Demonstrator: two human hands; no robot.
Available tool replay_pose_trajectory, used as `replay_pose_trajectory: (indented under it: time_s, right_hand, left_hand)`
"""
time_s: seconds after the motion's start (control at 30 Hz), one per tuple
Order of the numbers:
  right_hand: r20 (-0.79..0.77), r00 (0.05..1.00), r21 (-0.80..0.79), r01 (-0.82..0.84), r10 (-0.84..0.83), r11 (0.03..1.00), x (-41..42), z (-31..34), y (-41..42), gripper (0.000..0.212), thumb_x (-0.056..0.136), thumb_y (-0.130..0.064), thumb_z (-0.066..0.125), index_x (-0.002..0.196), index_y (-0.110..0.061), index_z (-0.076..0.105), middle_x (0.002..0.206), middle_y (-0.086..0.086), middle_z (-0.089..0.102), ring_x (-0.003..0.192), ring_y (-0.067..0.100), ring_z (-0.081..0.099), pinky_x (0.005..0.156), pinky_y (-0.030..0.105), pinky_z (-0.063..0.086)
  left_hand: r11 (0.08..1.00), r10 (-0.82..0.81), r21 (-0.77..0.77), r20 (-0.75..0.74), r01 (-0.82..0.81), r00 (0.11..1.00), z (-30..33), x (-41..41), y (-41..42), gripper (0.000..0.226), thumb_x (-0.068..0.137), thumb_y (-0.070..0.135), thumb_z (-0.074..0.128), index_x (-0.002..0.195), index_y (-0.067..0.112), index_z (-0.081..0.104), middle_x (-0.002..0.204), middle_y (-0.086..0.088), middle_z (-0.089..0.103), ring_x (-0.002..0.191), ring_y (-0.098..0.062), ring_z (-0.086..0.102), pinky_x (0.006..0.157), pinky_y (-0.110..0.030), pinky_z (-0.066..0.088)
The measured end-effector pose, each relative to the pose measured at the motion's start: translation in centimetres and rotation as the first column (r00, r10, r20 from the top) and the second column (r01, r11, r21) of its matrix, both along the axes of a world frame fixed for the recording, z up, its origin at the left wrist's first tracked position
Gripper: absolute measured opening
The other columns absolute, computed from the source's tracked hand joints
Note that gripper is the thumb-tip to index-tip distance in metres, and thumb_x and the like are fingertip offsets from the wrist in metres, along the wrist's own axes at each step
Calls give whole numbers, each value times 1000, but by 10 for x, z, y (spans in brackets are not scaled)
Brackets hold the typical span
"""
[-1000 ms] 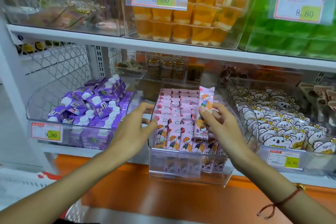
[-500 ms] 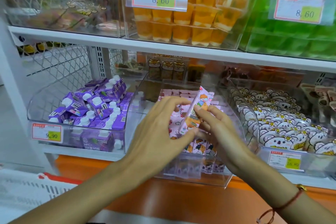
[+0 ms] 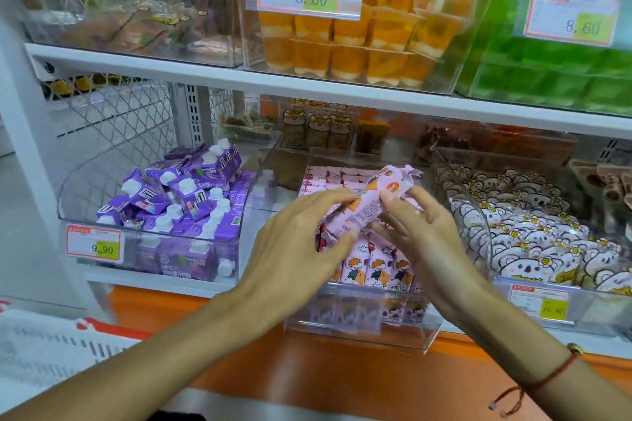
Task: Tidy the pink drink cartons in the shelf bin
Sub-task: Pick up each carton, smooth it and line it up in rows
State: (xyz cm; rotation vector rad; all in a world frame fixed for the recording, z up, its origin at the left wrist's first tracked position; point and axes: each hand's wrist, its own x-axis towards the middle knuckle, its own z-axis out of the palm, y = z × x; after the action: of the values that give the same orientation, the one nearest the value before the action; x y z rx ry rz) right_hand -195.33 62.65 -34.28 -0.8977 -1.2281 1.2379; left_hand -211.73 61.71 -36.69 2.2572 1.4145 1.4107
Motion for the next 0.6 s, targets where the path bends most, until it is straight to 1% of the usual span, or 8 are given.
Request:
replay_pose_trajectory:
  time_s: [0.07,0.17,0.23,0.3,0.37,0.43,0.5,0.6]
  right_hand:
    - [21,999,37,45,-46,998,-2,1,-2,36,86,-21,65,117,-4,56,104,10,72,88,18,72,75,22,57]
    - [91,991,108,92,-102,990,-5,3,-4,43,74,-31,70,108,-8,58,98,2,74,85,15,72,70,21,57]
    - [112,989,97,83,-94,992,-5,4,-4,40,77,-33,68,111,-13,60,98,0,73,82,11,70,69,20,56]
    - [108,991,51,80,-85,996,-3,4,-3,38,80,-32,67,114,-17,62,95,3,72,72,12,66,64,19,55]
    - [123,989,12,84,-84,996,-1,4,-2,37,79,-32,68,112,-17,65,88,7,72,63,10,61,57,19,52]
    - [120,990,-27,80,-76,996,0,3,-1,33,80,-31,69,109,-15,66,76,2,71,54,7,56,54,18,50]
    - [114,991,-63,75,-68,995,0,1,-1,33,82,-30,69,110,-14,65,66,-4,66,49,6,54,52,18,49]
    - [130,990,-58,70,-62,996,0,0,-1,39,81,-31,69,118,-18,61,73,1,69,56,10,58,60,21,52]
  left_hand:
    - [999,31,42,-14,-31,999,3,-1,1,44,79,41,72,119,40,55,116,24,57,105,2,52,83,-11,39]
    - [1000,2,-5,78,-1,997,9,-1,-1,43,76,48,72,115,44,53,103,31,60,93,4,59,75,-20,50]
    - [989,-66,-116,220,93,973,12,0,-1,33,77,47,73,107,45,60,95,33,64,84,4,64,70,-19,54]
    - [943,-104,-247,424,225,900,16,2,-2,22,73,49,74,92,47,65,89,31,67,76,4,67,63,-14,54]
    - [880,-105,-331,566,342,818,18,3,-2,21,65,53,71,84,43,68,74,23,71,64,2,67,58,-14,53]
    - [818,-80,-412,609,401,789,19,4,-3,33,63,55,70,88,34,73,60,18,67,56,0,63,61,-19,56]
    - [772,-58,-462,633,437,772,18,5,-2,36,63,56,70,88,31,75,66,18,70,62,0,66,65,-20,58]
    - [741,-55,-497,625,451,779,17,4,-1,30,65,54,72,87,33,72,67,18,71,60,-1,66,66,-17,57]
